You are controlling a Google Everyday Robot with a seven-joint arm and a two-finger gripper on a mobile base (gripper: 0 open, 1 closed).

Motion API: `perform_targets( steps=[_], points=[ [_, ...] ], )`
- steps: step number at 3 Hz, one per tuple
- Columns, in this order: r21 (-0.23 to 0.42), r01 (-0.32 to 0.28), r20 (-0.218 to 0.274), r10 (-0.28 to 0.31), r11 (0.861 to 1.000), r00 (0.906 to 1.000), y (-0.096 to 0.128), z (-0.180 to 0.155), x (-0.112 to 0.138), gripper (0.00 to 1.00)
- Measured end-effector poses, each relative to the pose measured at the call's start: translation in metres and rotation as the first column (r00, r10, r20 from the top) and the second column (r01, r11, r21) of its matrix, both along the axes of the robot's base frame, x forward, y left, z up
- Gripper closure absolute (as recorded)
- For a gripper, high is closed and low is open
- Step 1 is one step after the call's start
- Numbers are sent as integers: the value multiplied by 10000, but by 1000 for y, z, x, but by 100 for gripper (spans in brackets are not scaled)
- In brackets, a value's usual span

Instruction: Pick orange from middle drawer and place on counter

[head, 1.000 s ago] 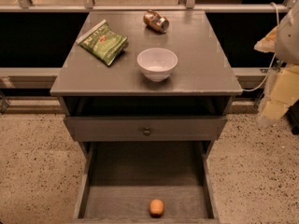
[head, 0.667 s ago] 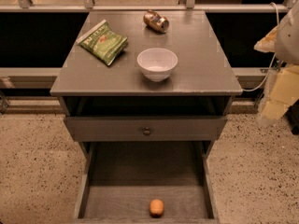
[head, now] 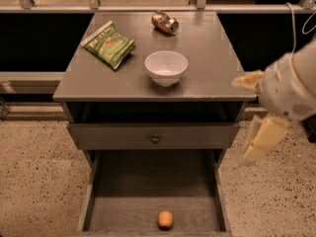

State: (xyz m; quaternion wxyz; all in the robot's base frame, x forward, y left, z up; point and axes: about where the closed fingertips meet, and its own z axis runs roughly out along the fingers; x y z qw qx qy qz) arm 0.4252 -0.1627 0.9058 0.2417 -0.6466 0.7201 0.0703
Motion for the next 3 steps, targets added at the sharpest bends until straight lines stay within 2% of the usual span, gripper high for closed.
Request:
perform_targets(
  steps=[1,2,3],
  points=[
    [2206,-333,647,194,9748,9977,3,-34,-4,0],
    [2394,-611,905,404,9690,9951,7,-25,-7,0],
    [3174,-428,567,261,9473,9981,14,-70,-6,0]
  ],
)
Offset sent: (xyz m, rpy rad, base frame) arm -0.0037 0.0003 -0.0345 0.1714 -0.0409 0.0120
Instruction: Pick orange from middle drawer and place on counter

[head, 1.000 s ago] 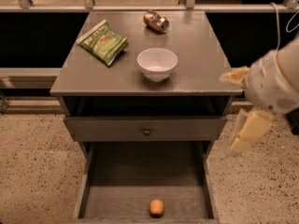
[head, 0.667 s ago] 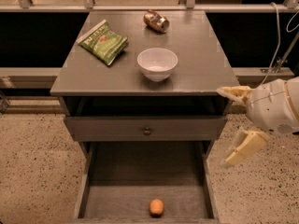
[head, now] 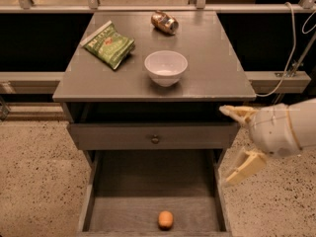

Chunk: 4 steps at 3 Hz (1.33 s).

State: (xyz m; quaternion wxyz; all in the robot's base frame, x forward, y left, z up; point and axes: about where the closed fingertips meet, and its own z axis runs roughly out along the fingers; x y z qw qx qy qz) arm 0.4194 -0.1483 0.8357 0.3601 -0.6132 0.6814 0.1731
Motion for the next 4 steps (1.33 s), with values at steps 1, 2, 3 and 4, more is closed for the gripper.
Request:
perform_targets(
  steps=[1,2,3,4],
  points=[
    [1947,110,280,-167,9808,9995,22,-50,-1,0],
    [2030,-295,832,128,9787,9965,28,-51,1,0],
    [2030,-295,832,128,9787,9965,28,-51,1,0],
    [2453,-260,1145,-23,9691,9934,23,-76,5,0]
  ],
)
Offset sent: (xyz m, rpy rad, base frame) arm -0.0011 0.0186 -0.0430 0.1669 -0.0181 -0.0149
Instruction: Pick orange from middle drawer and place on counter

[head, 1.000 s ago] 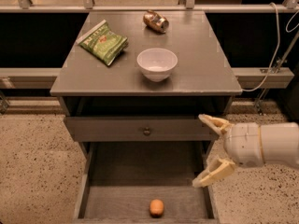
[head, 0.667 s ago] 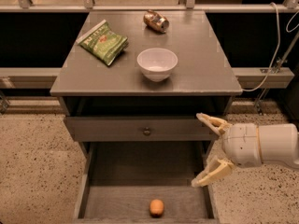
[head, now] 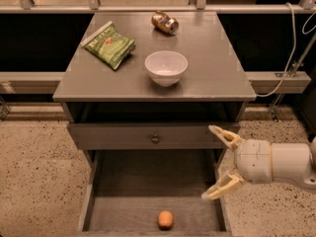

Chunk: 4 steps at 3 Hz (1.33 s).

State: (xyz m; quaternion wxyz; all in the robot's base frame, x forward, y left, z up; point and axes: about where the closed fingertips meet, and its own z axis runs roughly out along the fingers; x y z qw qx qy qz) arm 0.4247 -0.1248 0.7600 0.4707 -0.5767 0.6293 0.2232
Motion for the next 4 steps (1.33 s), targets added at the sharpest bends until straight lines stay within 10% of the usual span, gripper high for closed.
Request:
perform_targets(
  steps=[1,4],
  points=[
    [291,51,735,-72,9996,9973,-6,-50,15,0],
    [-646,-718,109,726,9953,9973,20,-135,45,0]
  ],
)
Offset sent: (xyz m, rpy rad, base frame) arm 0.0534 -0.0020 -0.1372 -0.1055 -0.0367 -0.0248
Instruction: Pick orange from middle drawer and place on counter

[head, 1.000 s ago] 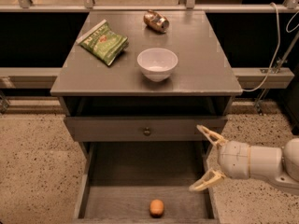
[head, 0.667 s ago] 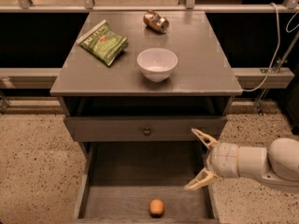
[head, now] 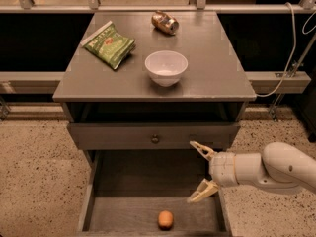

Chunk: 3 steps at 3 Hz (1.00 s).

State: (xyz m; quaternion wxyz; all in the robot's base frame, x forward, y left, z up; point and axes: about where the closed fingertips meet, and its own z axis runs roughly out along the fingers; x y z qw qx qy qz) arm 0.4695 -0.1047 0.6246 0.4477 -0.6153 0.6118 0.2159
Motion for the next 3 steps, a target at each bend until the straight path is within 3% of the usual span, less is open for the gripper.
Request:
perform_targets(
  steps=[2,3],
  points=[
    [-862,-1214,185,1234,9889,9922,29,-47,-9,0],
    [-1190,-1371,6,1381,9834,9904,37,-69,-15,0]
  ],
)
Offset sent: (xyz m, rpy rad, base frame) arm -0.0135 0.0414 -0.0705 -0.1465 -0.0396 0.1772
